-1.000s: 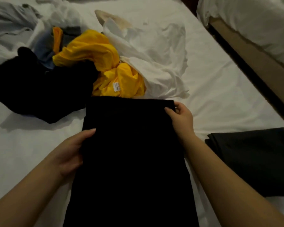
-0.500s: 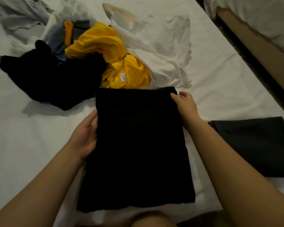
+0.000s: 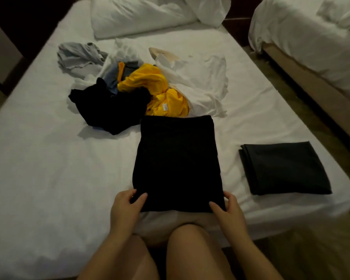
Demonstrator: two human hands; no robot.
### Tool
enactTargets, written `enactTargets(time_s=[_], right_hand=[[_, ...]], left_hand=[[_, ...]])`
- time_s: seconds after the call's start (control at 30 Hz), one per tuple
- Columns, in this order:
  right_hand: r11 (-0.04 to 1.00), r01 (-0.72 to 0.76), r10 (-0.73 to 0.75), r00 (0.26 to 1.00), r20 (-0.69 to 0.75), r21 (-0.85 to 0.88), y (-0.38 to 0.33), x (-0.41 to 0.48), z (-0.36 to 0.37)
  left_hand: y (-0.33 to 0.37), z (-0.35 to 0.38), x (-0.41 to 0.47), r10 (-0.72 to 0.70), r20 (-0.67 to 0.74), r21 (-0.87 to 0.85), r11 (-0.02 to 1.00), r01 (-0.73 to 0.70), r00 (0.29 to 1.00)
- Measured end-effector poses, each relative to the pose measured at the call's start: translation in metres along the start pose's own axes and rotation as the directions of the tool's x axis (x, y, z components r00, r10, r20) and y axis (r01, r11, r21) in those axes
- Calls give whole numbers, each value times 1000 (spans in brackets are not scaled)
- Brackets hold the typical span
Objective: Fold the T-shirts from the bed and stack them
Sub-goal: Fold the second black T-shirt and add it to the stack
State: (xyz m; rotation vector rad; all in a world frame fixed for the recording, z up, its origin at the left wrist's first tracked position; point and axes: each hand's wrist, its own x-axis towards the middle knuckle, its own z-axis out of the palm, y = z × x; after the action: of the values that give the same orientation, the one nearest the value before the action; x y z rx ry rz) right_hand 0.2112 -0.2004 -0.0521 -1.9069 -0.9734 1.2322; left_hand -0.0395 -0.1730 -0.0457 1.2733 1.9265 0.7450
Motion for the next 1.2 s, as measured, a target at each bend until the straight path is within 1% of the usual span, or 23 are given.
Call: enactTargets(time_s=[0.03,0.07,0.13,0.17,0.2,0.33,0.4,0.53,0.63,0.7,0.77,0.8,0.9,0.93,0.97,1.0,1.07,1.1,1.13,1.17,1.2], right_hand=[[1000,9,-10,1000,-25,-11,-1,-2,2],[1000,19,-20,998,-55,-14,-2,-4,3],[999,45,-44,992,-117,13,-7,-6,0],[998,53,-48,989,-140,28,-8,-6,-4],[998,58,-51,987,-155,39,-8,-7,-8],[999,43,-40,988,-148,19,3,-15,-20],[999,25,-22,991,-136,24,11,-19,-21],[997,30,-21,993,-120,68,12,-27,-20],[994,60,-47,989,-137,92,11,-34,-22],[991,82,-67,988,-136,106,12,-39,-25],[987,103,-89,990,-111,123,10,-47,-30],[984,125,-115,990,-87,129,8,-51,-34],[969,223,-222,975,-18,110,1,-64,-45],[966,242,-244,970,6,90,0,-68,-48],[965,251,-254,967,31,69,0,-71,-51],[967,251,-253,966,52,38,0,-75,-53],[962,267,-263,962,68,-53,4,-82,-56],[946,291,-283,957,68,-146,7,-84,-58],[906,320,-308,947,88,-278,10,-86,-59],[842,346,-325,938,121,-414,12,-89,-59],[774,365,-337,929,151,-516,14,-93,-60]], left_hand=[[6,3,-3,7,-40,-46,999,-9,999],[12,4,-6,21,-65,-128,991,-29,998],[24,1,-15,24,-65,-335,941,-45,998],[25,-1,-18,6,-50,-393,919,-25,999],[20,-3,-18,-9,-34,-416,909,-5,999],[-2,-9,-13,-63,63,-260,963,77,996],[-3,-10,-14,-74,67,-213,973,87,995],[-7,-9,-24,-97,-40,-89,992,93,995],[-3,-12,-35,-111,-75,-20,994,110,991],[-1,-18,-42,-125,-86,-42,992,122,988],[-2,-26,-51,-67,-65,-77,995,62,996],[-2,-30,-56,-29,-45,-114,993,24,999],[1,-41,-71,50,53,-327,945,-30,997],[2,-44,-76,91,72,-347,936,-61,993],[1,-47,-81,143,81,-309,944,-112,986],[1,-49,-87,199,88,-223,959,-175,976],[-1,-54,-98,292,139,31,954,-299,946],[-5,-56,-102,312,190,152,927,-342,931],[-8,-57,-104,316,240,242,896,-371,918],[-10,-58,-108,317,267,310,866,-393,910],[-11,-60,-111,319,263,357,845,-399,911]])
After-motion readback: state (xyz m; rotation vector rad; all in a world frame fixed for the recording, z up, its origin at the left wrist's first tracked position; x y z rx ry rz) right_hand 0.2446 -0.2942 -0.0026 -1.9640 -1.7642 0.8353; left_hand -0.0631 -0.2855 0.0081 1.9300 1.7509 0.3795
